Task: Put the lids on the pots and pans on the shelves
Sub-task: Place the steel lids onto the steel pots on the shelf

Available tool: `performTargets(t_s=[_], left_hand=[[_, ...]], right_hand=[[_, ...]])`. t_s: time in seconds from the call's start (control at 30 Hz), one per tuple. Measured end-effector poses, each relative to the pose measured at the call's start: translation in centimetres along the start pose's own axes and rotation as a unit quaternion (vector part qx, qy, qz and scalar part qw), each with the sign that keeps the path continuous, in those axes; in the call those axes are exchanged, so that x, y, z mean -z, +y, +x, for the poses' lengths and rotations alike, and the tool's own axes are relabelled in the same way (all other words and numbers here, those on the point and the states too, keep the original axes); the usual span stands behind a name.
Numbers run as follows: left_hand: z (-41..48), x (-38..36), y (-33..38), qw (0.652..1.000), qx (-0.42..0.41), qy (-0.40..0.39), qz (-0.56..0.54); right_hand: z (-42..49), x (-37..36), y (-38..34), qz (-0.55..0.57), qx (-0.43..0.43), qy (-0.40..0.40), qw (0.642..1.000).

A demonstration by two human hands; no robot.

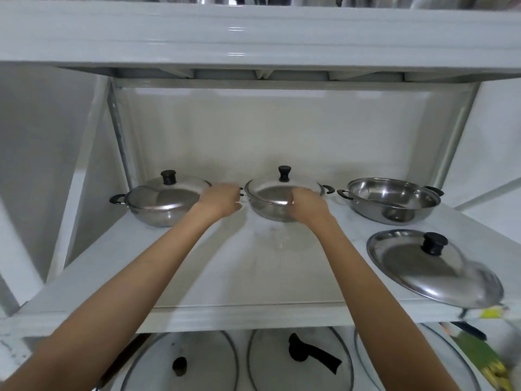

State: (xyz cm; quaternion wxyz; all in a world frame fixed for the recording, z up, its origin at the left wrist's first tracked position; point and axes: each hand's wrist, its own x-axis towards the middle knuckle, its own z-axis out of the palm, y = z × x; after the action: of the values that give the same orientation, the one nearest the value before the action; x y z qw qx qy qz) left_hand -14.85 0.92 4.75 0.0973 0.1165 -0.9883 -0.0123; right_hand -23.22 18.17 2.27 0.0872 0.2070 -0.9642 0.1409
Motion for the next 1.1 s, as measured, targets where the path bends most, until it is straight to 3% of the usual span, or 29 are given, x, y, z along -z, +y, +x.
performTargets(t_s=[0.23, 0.6, 1.1], left_hand=[[-5.2, -0.8, 9.0, 0.999, -0.035, -0.027, -0.013], [-9.7, -3.5, 24.8, 0.995, -0.023, -0.062, -0.076], [-3.4, -5.3, 36.6, 0.994, -0.041, -0.086, -0.050]], right_hand=[[-7.3, 1.7, 5.6, 0.041, 0.044, 0.000, 0.998], [-14.9, 6.8, 20.8, 0.033, 0.064, -0.009, 0.997], [-11.5, 7.5, 31.7, 0.040, 0.024, -0.038, 0.998]])
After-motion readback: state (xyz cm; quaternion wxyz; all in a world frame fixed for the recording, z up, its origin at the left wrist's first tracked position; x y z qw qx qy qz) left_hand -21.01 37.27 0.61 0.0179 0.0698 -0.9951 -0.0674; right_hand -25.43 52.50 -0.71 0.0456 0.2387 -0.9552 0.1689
